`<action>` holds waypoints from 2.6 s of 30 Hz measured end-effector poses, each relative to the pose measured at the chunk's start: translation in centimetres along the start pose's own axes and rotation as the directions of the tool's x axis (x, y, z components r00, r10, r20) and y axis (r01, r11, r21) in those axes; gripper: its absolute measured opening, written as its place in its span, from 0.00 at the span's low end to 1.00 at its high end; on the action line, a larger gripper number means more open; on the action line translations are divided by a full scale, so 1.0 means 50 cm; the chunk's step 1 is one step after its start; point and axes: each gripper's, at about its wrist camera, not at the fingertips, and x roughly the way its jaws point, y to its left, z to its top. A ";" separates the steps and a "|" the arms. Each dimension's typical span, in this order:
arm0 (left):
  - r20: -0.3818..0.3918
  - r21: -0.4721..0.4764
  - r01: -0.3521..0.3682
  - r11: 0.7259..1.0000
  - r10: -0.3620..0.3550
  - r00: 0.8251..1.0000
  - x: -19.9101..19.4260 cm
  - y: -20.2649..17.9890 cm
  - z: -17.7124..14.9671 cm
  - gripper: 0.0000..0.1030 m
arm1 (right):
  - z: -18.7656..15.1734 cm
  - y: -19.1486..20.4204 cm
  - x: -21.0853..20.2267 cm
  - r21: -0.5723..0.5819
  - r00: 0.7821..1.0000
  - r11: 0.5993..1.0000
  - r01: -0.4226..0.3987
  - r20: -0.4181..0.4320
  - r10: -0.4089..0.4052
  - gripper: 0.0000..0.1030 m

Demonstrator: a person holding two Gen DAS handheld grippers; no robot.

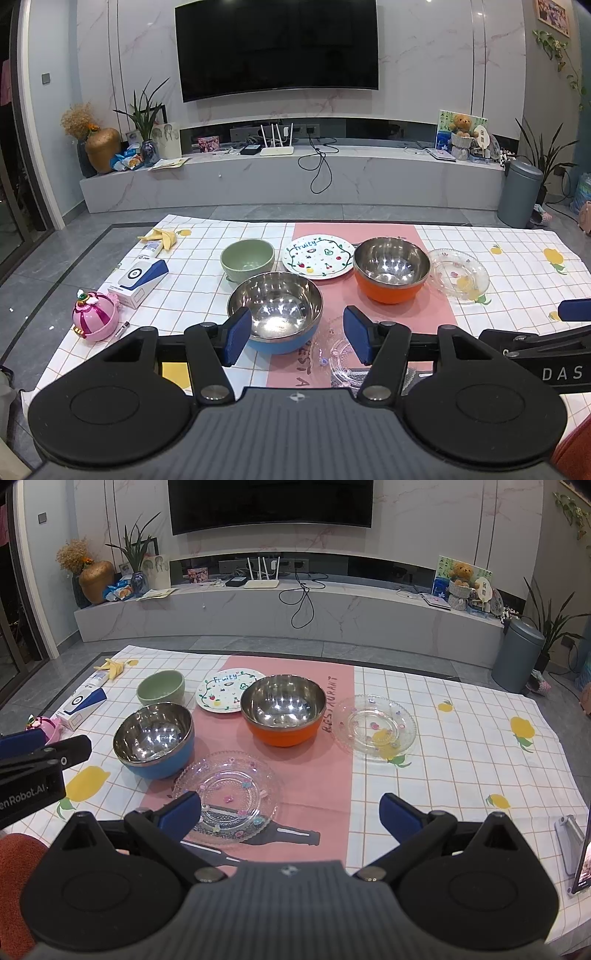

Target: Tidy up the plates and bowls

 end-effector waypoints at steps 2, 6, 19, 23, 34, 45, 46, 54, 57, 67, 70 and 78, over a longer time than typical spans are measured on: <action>0.001 0.001 0.000 1.000 0.000 1.000 -0.002 -0.001 -0.001 0.66 | 0.000 0.001 0.000 0.000 1.000 1.000 -0.001 0.000 0.001 0.98; -0.001 0.003 0.000 1.000 0.000 1.000 -0.003 -0.002 -0.001 0.66 | -0.003 0.002 -0.002 -0.004 1.000 1.000 0.000 0.001 0.000 0.98; -0.015 0.019 0.001 1.000 -0.001 1.000 -0.007 -0.009 -0.009 0.66 | -0.006 0.006 -0.003 -0.001 1.000 1.000 0.001 -0.007 -0.001 0.98; -0.020 0.022 0.006 1.000 -0.005 1.000 -0.009 -0.010 -0.013 0.66 | -0.006 0.006 -0.002 0.000 1.000 1.000 0.001 -0.007 -0.001 0.98; -0.040 0.028 0.015 0.999 -0.014 0.999 -0.002 -0.011 -0.005 0.66 | -0.008 0.004 -0.001 0.002 1.000 1.000 0.000 -0.012 0.000 0.98; -0.005 -0.038 0.055 0.998 -0.055 0.998 0.001 0.005 -0.010 0.63 | -0.007 -0.005 -0.021 0.027 0.994 1.000 0.002 0.105 -0.005 0.98; -0.006 -0.048 0.059 0.997 -0.060 0.998 0.003 0.011 -0.009 0.61 | -0.007 -0.005 -0.021 0.033 0.993 0.999 0.004 0.117 -0.008 0.98; -0.045 -0.176 0.069 0.982 -0.078 0.996 0.032 0.077 -0.006 0.49 | -0.003 0.012 -0.006 0.067 0.976 0.997 -0.041 0.217 0.026 0.97; -0.070 -0.237 0.080 0.968 -0.100 0.993 0.050 0.102 -0.006 0.49 | 0.005 0.031 0.016 0.080 0.978 0.995 -0.059 0.205 0.042 0.97; -0.104 -0.308 0.052 0.950 -0.088 0.991 0.131 0.162 0.017 0.49 | 0.041 0.103 0.121 0.053 0.987 0.993 -0.104 0.126 0.097 0.97; -0.129 -0.341 0.023 0.940 -0.071 0.989 0.170 0.181 0.023 0.49 | 0.056 0.129 0.159 0.025 0.989 0.993 -0.117 0.096 0.114 0.97; -0.202 -0.392 -0.029 0.920 -0.056 0.978 0.263 0.205 0.016 0.49 | 0.095 0.173 0.276 0.035 0.986 0.985 -0.167 -0.007 0.167 0.85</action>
